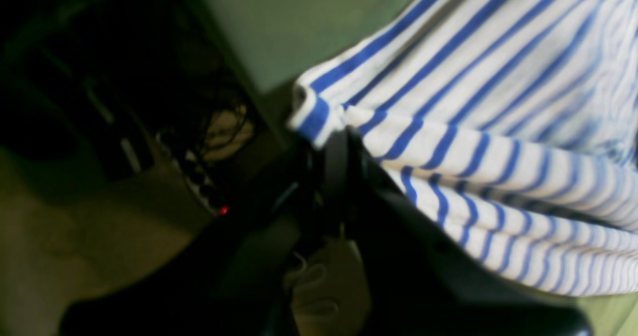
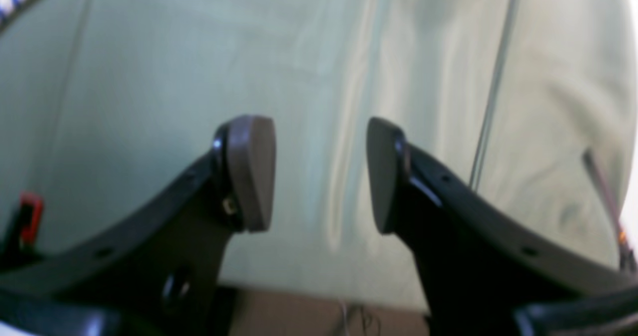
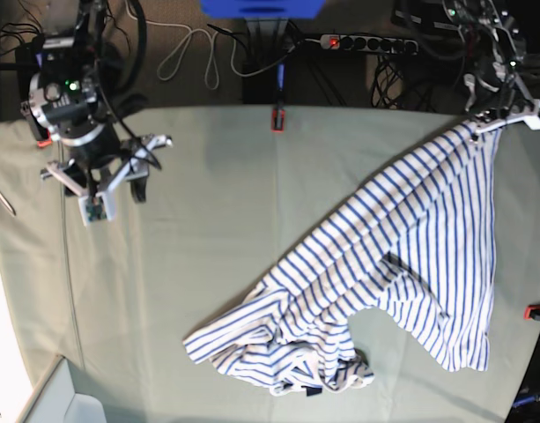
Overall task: Layout the t-shirt on the table in an organized manner, then fold the t-shirt properly
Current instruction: 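Grasp the shirt hem with the right gripper, then lift the shirt high with both grippers, stretching it between them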
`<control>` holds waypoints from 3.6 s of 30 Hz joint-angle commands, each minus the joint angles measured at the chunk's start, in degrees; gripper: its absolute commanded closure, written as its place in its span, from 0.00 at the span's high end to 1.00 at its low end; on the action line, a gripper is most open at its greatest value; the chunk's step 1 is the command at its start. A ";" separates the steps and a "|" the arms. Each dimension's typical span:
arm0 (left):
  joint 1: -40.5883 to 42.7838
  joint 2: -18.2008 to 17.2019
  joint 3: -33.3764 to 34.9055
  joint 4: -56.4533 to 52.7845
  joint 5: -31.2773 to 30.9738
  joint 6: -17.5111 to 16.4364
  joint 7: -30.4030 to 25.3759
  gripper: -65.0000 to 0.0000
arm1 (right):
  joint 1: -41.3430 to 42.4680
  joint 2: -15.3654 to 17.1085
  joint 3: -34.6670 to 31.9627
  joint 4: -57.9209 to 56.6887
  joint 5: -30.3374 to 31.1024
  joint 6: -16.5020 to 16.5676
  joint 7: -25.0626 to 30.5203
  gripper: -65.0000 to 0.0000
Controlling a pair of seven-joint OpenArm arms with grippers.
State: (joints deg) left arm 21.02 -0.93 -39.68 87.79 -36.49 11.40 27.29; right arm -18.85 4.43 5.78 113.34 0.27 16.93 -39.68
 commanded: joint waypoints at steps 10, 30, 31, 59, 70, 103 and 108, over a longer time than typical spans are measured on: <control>1.45 -1.40 -16.27 8.34 -0.21 -0.28 -0.78 0.00 | 7.38 -0.25 -2.13 -3.93 0.21 0.96 0.96 0.47; 0.74 -5.80 -22.60 6.94 -0.13 -0.28 4.93 0.00 | 33.49 -4.56 -16.46 -42.00 0.47 0.96 1.75 0.64; 0.57 -5.71 -22.60 6.94 -0.13 -0.28 5.02 0.00 | 33.84 -5.00 -16.46 -43.58 0.47 0.96 2.27 0.64; -0.93 -5.71 -22.52 7.20 -0.21 -0.28 5.20 0.00 | 22.85 -3.33 -9.69 -34.09 0.47 5.09 15.46 0.00; -2.16 -2.28 -21.64 15.11 -0.21 -0.28 5.20 0.00 | 3.86 -2.36 9.38 -4.90 0.47 9.05 16.08 0.00; -18.69 -6.85 -7.75 28.04 0.40 -0.10 5.20 0.00 | 4.48 -6.14 32.15 2.66 12.87 23.07 25.66 0.00; -27.83 -12.39 -0.98 27.33 0.49 0.07 5.28 0.00 | 15.55 -8.43 29.08 2.49 12.52 23.07 25.57 0.00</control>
State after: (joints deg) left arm -6.13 -12.49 -40.29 114.17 -36.10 11.84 34.37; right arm -3.73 -4.27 34.76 114.61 11.40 40.25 -16.38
